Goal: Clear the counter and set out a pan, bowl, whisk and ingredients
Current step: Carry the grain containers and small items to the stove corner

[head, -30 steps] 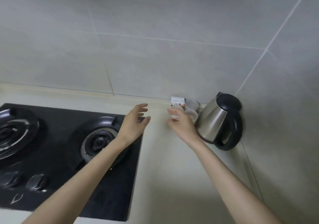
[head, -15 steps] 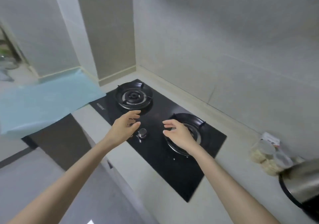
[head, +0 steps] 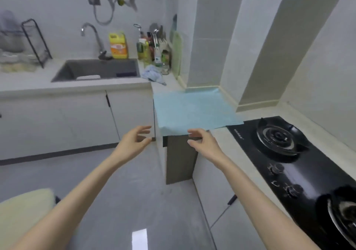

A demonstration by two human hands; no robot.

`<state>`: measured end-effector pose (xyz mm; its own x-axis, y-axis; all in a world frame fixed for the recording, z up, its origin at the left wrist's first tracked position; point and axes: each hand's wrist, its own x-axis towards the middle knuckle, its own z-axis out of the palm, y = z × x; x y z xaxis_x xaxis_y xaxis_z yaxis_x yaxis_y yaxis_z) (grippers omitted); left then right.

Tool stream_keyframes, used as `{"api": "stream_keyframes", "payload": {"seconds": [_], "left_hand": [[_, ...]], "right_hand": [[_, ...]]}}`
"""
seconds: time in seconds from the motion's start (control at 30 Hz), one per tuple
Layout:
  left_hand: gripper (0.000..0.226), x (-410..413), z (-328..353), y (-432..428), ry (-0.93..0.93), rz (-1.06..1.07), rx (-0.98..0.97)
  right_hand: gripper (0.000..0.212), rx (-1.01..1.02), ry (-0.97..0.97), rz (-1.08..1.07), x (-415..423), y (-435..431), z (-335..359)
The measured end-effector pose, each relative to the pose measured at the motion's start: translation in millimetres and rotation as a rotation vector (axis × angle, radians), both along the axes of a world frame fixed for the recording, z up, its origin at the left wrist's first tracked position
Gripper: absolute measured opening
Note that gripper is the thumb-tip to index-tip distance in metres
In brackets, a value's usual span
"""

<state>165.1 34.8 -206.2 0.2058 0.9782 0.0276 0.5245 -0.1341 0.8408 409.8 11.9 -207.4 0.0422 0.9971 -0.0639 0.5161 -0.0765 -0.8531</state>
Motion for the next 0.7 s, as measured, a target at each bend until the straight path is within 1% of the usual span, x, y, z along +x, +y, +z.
{"api": "stream_keyframes", "payload": {"seconds": [0.17,0.33,0.4,0.5,0.7], "left_hand": [[0.041,-124.0,-2.5,18.0,-0.015,0.206,-0.036],[0.042,-215.5,-7.2,47.5,-0.026,0.396,-0.037],[0.043,-248.5,-10.9,65.9,-0.017,0.448,-0.027],[0.045,-293.8,-13.5,100.7,-0.006,0.501,-0.021],[0.046,-394.7,-5.4,206.7,0.008,0.624,-0.014]], "right_hand": [[0.037,0.028,-0.030,0.223,-122.9,67.1,4.5],[0.037,0.046,-0.037,0.396,-226.2,134.5,3.4],[0.036,0.025,-0.028,0.460,-264.6,165.4,0.5],[0.037,0.023,-0.028,0.545,-317.7,216.2,-2.5],[0.036,0.041,-0.008,0.674,-432.9,348.0,-0.2]]}}
